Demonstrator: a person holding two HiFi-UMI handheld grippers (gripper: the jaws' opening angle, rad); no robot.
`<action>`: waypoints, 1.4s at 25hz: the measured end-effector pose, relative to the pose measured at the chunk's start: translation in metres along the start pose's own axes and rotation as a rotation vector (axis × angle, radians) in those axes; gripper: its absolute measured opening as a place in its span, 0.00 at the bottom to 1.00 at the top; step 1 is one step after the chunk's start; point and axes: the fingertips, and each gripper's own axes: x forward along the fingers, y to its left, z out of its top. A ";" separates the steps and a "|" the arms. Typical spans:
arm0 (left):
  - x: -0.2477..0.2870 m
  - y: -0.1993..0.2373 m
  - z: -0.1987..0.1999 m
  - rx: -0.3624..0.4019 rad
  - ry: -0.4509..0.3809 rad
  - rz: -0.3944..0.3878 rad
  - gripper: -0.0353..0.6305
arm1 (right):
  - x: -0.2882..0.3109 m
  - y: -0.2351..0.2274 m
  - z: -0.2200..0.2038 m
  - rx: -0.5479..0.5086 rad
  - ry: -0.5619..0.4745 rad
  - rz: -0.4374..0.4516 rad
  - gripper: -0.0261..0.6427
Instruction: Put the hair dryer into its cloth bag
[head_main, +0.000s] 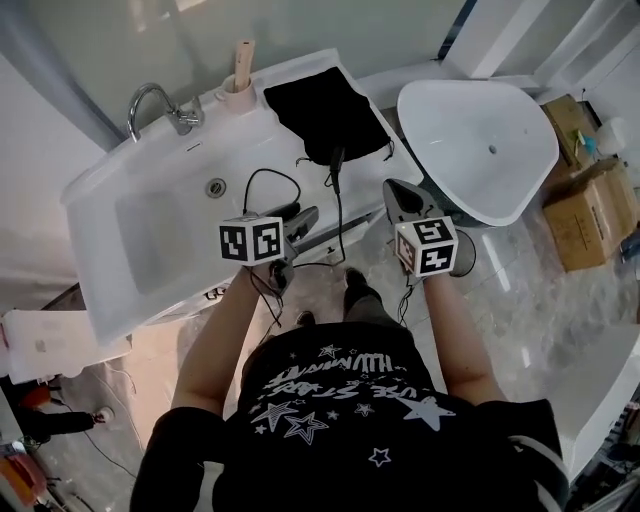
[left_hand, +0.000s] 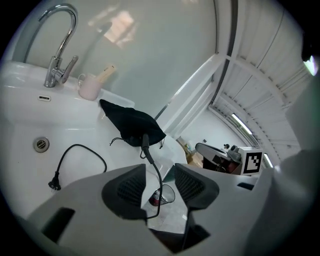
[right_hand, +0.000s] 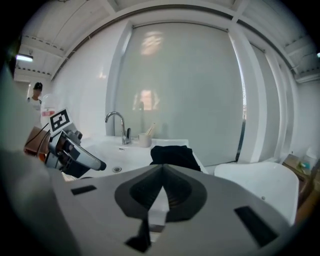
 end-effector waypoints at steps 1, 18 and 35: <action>-0.005 -0.001 -0.004 0.013 -0.004 -0.002 0.29 | -0.007 0.007 -0.005 0.010 0.004 -0.007 0.05; -0.045 -0.046 -0.049 0.222 -0.049 0.064 0.06 | -0.084 0.054 -0.047 0.026 0.044 0.008 0.05; -0.096 -0.123 -0.159 0.215 -0.049 0.192 0.06 | -0.213 0.098 -0.090 0.026 0.003 0.125 0.05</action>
